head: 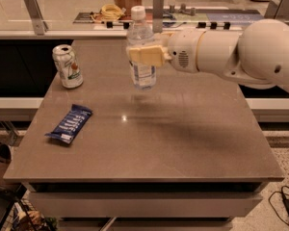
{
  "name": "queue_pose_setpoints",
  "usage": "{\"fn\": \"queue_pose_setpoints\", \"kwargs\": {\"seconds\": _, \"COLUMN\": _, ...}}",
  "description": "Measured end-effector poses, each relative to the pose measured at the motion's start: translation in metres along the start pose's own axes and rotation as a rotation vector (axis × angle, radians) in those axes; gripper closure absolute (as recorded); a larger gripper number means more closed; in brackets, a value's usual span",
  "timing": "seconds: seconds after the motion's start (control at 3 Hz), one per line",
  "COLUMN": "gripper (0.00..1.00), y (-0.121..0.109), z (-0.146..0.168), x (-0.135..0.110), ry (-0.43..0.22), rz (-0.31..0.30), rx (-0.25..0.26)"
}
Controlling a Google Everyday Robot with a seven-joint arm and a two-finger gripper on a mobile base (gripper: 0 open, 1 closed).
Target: Move blue plastic bottle near rxbar blueberry
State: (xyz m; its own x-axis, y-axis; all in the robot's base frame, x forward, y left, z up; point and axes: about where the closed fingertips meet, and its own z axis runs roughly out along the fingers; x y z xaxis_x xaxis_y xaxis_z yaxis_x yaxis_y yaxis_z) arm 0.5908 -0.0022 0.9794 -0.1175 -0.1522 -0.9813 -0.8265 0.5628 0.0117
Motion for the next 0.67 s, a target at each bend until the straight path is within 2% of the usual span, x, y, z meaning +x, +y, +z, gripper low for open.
{"fn": "queue_pose_setpoints", "kwargs": {"seconds": 0.67, "gripper": 1.00, "y": 0.060, "z": 0.014, "x": 0.030, "ry": -0.016, "rz": 0.007, "rx": -0.033}}
